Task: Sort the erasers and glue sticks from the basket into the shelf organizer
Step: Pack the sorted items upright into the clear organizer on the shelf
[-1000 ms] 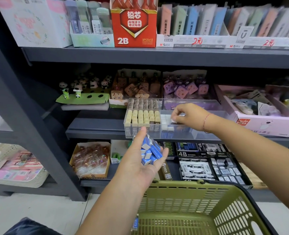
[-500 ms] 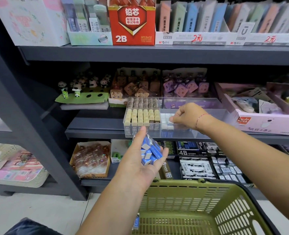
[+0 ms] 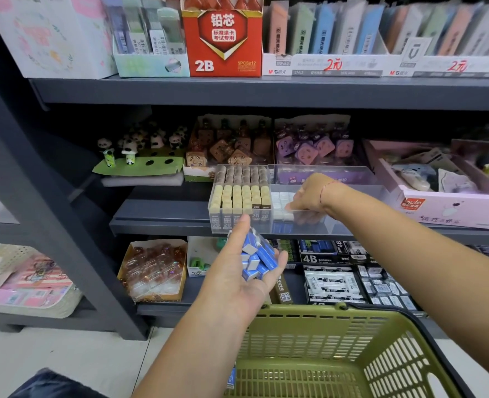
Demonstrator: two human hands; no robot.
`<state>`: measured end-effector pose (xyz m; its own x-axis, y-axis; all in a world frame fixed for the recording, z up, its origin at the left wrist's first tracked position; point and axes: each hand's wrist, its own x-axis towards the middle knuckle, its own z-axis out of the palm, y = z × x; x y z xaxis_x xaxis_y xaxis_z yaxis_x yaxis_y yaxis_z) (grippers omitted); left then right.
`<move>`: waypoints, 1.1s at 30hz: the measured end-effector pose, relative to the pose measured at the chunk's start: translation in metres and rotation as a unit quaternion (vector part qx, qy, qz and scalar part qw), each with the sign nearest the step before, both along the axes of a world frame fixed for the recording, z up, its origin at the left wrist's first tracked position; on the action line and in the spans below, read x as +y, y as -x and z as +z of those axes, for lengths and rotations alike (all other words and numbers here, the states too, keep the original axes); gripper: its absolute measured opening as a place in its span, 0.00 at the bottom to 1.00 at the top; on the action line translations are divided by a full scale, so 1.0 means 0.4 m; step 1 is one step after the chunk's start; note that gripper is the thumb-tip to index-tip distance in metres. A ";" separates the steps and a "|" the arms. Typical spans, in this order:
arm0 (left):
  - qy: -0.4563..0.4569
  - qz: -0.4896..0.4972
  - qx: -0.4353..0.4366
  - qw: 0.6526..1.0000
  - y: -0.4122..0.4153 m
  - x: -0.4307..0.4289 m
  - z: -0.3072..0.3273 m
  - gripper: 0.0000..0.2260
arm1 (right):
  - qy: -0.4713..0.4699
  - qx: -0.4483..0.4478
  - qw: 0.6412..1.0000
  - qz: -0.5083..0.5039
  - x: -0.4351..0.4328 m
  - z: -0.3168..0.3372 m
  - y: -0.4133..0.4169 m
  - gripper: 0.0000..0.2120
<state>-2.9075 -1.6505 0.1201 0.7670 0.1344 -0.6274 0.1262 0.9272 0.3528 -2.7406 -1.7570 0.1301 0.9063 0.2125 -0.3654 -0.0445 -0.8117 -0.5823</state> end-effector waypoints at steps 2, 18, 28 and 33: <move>0.000 -0.004 -0.001 1.000 -0.001 0.000 0.000 0.12 | -0.006 0.007 1.000 -0.006 0.006 0.003 -0.004 0.14; 0.015 -0.102 -0.099 0.990 0.008 -0.001 0.003 0.14 | -0.207 -0.128 0.931 0.273 -0.048 0.045 0.212 0.13; 0.002 -0.156 -0.099 0.983 0.015 -0.004 -0.014 0.16 | -0.164 -0.129 0.938 0.276 -0.072 0.047 0.229 0.16; 0.016 -0.199 -0.118 0.973 0.014 -0.006 -0.018 0.19 | -0.192 -0.096 0.932 0.293 -0.080 0.046 0.222 0.17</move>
<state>-2.9130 -1.6529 0.1129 0.8780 -0.2188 -0.4257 0.3955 0.8325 0.3880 -2.8293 -1.7891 0.1484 0.6338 0.7735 -0.0037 0.4753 -0.3933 -0.7870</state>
